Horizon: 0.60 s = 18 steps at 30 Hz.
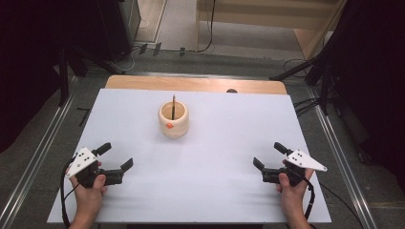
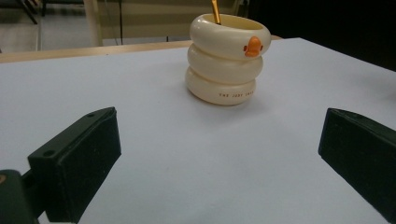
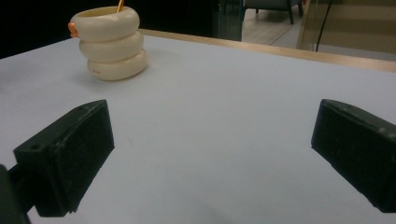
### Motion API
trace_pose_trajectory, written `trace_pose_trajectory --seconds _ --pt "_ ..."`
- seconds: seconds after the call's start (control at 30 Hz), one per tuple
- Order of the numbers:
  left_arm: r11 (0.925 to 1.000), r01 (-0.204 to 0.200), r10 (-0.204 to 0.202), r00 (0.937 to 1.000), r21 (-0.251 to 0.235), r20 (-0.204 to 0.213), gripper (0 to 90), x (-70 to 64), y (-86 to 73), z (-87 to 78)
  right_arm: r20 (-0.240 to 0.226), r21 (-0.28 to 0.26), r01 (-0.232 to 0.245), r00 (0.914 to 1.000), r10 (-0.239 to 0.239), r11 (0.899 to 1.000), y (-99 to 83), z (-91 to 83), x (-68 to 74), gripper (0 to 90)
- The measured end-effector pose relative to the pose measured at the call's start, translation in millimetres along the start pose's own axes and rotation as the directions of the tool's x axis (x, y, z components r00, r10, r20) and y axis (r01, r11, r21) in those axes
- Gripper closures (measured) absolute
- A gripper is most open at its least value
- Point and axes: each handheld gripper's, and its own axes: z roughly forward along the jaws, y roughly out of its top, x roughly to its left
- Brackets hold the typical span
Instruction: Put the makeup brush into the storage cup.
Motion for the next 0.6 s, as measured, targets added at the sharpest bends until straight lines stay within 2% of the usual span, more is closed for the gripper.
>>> trace_pose_trajectory --seconds 0.07,0.2,0.27,0.37,0.5,0.6 --pt "0.9999 0.012 -0.012 0.9999 -0.007 0.005 0.0 1.6 -0.4 -2.1 0.001 0.002 0.005 1.0 -0.005 1.0 -0.1 0.3 0.5 0.0" --pt "0.9999 0.0 0.0 1.0 -0.015 0.0 0.0 2.3 0.3 -6.7 0.004 0.001 0.003 1.0 -0.003 1.0 -0.2 -0.1 0.6 0.0" --pt "0.9998 0.007 -0.007 1.0 -0.017 0.001 0.0 4.0 -0.9 -8.2 0.002 0.002 0.002 1.0 -0.002 1.0 -0.5 -0.7 0.6 0.0" --pt "0.9999 -0.009 0.009 0.9999 -0.008 -0.013 0.0 7.9 -2.0 -11.0 0.003 0.003 0.001 1.0 -0.001 1.0 -1.0 -1.2 1.0 0.0" --pt "0.9997 0.022 -0.022 0.9996 -0.014 -0.015 0.0 13.2 -2.1 -11.5 0.003 0.007 -0.005 1.0 0.005 1.0 -2.4 -0.1 1.3 0.0" --pt "0.9998 0.014 -0.014 0.9998 -0.013 -0.01 0.0 11.4 -1.8 -11.0 0.005 0.005 -0.007 1.0 0.007 1.0 -2.4 -0.1 1.8 0.0"
